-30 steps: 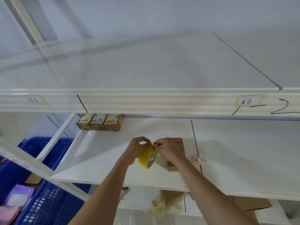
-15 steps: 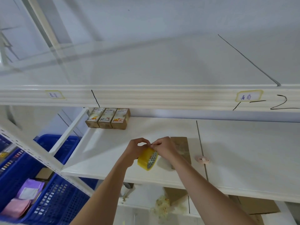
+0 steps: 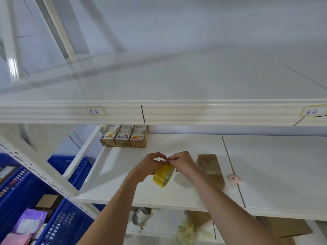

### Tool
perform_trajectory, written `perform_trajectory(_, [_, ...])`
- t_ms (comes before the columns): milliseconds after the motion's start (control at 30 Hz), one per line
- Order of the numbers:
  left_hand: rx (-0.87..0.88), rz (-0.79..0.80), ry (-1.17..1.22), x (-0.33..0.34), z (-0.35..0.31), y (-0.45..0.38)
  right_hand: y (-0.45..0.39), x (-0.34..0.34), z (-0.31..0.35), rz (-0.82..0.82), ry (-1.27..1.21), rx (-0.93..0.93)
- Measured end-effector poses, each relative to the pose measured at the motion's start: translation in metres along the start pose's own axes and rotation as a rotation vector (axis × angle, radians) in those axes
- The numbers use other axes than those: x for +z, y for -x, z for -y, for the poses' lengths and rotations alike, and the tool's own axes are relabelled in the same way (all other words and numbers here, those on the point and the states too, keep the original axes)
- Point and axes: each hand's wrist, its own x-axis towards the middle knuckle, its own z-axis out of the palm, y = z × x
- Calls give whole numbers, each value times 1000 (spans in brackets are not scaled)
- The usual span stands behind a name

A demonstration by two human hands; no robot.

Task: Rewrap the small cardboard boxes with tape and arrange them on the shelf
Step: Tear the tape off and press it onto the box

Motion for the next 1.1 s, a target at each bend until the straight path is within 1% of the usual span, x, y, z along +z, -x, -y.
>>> perform_trajectory(167, [7, 40, -30, -16, 8, 3, 2, 22, 6, -44, -17, 33])
perform_trajectory(300, [-3, 42, -42, -25, 16, 6, 4, 35, 11, -55, 33, 16])
perform_trajectory(433, [-10, 51, -48, -32, 21, 9, 7, 46, 15, -11, 166, -50])
perform_trajectory(533, [-5, 125, -25, -40, 25, 11, 8, 54, 17, 7, 275, -45])
perform_trajectory(600, [2, 147, -55, -45, 29, 10, 9, 58, 19, -3, 332, -26])
perform_trajectory(733, [-7, 105, -97, -45, 28, 9, 13, 60, 21, 22, 405, -30])
perform_trajectory(833, [-12, 50, -86, -43, 28, 8, 16, 60, 23, 5, 434, -64])
perform_trajectory(933, [17, 49, -106, -40, 29, 5, 14, 60, 19, -21, 475, -92])
perform_trajectory(1000, [34, 52, -117, -41, 31, 4, 12, 60, 15, -41, 445, -114])
perform_trajectory(1100, [59, 50, -101, -45, 34, 5, 12, 52, 13, -30, 287, -110])
